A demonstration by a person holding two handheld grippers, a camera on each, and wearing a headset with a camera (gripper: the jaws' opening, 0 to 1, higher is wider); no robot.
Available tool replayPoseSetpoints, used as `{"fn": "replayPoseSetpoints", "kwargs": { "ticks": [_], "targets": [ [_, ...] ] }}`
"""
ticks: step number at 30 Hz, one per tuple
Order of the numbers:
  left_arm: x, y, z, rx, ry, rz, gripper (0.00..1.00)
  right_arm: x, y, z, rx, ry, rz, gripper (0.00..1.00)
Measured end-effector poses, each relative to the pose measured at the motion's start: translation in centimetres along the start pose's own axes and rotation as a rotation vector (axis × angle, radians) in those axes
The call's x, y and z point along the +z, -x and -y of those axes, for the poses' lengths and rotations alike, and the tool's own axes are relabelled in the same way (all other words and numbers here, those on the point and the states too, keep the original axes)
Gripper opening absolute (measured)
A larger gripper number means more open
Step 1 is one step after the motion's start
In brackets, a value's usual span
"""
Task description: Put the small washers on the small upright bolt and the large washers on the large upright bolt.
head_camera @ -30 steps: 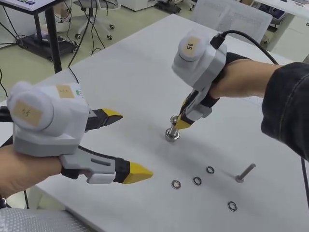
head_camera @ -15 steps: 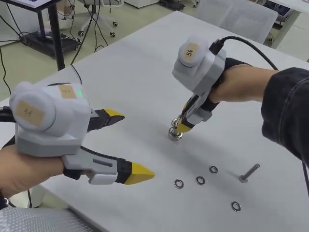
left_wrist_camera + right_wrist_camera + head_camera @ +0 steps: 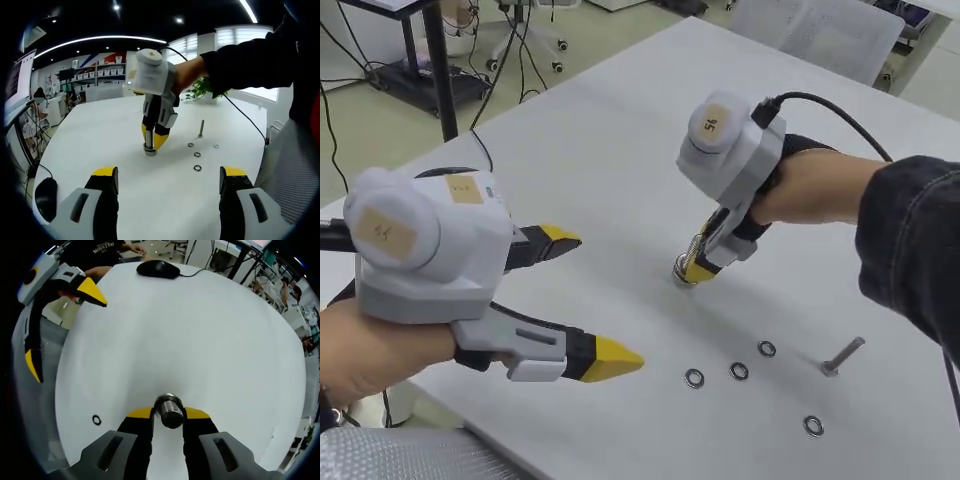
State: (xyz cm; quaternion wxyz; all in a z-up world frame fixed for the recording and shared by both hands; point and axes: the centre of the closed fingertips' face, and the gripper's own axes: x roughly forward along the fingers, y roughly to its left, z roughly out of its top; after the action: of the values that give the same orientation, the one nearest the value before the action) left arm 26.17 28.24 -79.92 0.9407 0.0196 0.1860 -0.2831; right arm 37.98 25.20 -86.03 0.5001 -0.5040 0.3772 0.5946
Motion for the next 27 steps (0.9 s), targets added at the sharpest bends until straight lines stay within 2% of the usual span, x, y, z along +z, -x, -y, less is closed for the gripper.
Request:
{"fn": "replayPoseSetpoints", "kwargs": {
  "ticks": [13, 20, 27],
  "targets": [
    [-0.12, -0.10, -0.10, 0.000, 0.001, -0.002, 0.82, -0.20, -0.40, -0.15, 0.008, -0.011, 0.001, 0.24],
    [-0.08, -0.04, -0.11, 0.002, -0.001, -0.002, 0.82, -0.28, -0.49, -0.05, 0.002, 0.023, -0.009, 0.24],
    [-0.01, 0.01, -0.06, 0.001, -0.005, -0.002, 0.82, -0.77, -0.21, 0.07, -0.007, 0.019, -0.015, 0.26]
  ]
}}
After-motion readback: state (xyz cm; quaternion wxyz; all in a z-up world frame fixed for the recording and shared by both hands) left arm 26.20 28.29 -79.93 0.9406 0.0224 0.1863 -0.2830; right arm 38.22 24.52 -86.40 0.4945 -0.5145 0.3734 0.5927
